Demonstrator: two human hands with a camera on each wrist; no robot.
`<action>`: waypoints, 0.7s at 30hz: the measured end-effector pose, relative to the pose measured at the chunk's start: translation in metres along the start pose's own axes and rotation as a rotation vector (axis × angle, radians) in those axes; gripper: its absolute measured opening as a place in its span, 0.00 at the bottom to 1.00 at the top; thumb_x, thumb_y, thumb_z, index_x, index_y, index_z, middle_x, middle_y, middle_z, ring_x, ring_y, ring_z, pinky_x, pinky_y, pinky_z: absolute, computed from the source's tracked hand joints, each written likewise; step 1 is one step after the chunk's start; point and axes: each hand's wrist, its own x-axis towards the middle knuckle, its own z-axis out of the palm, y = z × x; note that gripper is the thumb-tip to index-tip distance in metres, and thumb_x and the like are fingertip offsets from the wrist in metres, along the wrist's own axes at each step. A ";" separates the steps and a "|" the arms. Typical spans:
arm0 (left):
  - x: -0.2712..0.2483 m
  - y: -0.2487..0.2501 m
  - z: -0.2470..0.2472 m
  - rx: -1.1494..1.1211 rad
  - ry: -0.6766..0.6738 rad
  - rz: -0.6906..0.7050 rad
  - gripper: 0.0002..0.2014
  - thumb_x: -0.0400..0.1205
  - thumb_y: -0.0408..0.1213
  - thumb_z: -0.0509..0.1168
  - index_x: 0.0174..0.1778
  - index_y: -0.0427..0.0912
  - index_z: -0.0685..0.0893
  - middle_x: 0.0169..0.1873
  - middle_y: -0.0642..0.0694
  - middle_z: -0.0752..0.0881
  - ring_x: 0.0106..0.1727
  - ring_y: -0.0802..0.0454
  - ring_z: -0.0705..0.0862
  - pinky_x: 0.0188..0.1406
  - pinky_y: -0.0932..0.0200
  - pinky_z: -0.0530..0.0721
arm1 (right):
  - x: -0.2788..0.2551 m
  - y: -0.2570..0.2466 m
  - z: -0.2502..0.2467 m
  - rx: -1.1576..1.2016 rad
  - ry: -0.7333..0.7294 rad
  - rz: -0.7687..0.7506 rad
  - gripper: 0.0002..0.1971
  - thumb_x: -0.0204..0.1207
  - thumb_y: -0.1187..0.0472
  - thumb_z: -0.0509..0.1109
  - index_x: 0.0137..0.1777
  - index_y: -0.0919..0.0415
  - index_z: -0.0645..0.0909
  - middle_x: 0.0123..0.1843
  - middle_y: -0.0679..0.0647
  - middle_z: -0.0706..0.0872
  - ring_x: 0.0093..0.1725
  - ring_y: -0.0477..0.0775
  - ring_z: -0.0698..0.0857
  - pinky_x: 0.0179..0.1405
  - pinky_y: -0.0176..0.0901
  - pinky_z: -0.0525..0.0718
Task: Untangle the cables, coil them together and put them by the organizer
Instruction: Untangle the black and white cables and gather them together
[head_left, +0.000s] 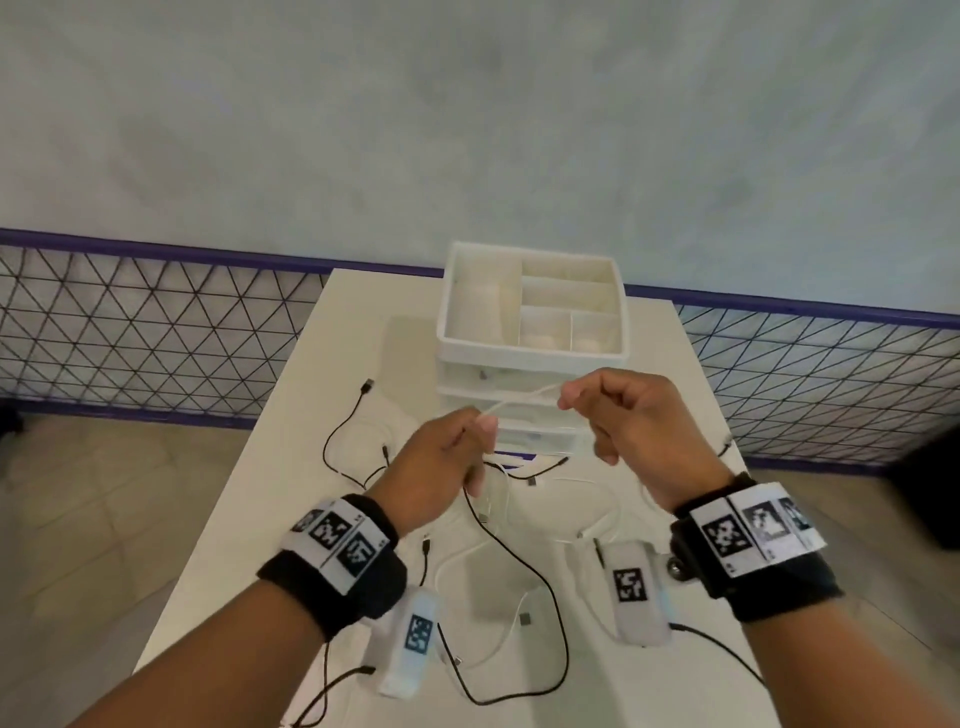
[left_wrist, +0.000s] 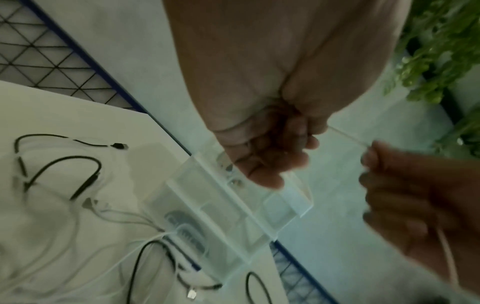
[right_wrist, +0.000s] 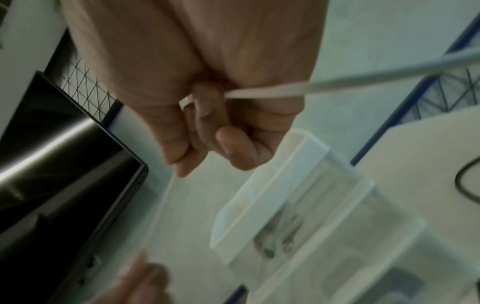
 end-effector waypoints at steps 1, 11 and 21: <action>0.001 0.004 -0.007 -0.031 0.046 -0.011 0.19 0.89 0.44 0.56 0.31 0.54 0.79 0.22 0.48 0.79 0.27 0.49 0.78 0.38 0.54 0.79 | 0.001 0.005 -0.008 -0.006 -0.016 0.021 0.10 0.80 0.64 0.73 0.41 0.71 0.87 0.20 0.43 0.75 0.24 0.52 0.62 0.26 0.44 0.64; -0.018 0.033 -0.109 -0.335 0.544 -0.095 0.15 0.90 0.36 0.53 0.45 0.42 0.84 0.29 0.48 0.73 0.31 0.53 0.72 0.34 0.54 0.74 | -0.002 0.085 -0.081 -0.609 0.292 0.296 0.20 0.81 0.39 0.66 0.41 0.53 0.91 0.42 0.55 0.92 0.45 0.60 0.87 0.47 0.47 0.79; -0.049 -0.005 -0.082 0.165 0.192 -0.322 0.13 0.87 0.37 0.62 0.49 0.49 0.93 0.41 0.38 0.84 0.31 0.49 0.76 0.41 0.57 0.76 | 0.021 -0.018 -0.100 -0.300 0.674 -0.150 0.07 0.77 0.55 0.72 0.47 0.56 0.90 0.44 0.57 0.93 0.40 0.54 0.91 0.46 0.50 0.90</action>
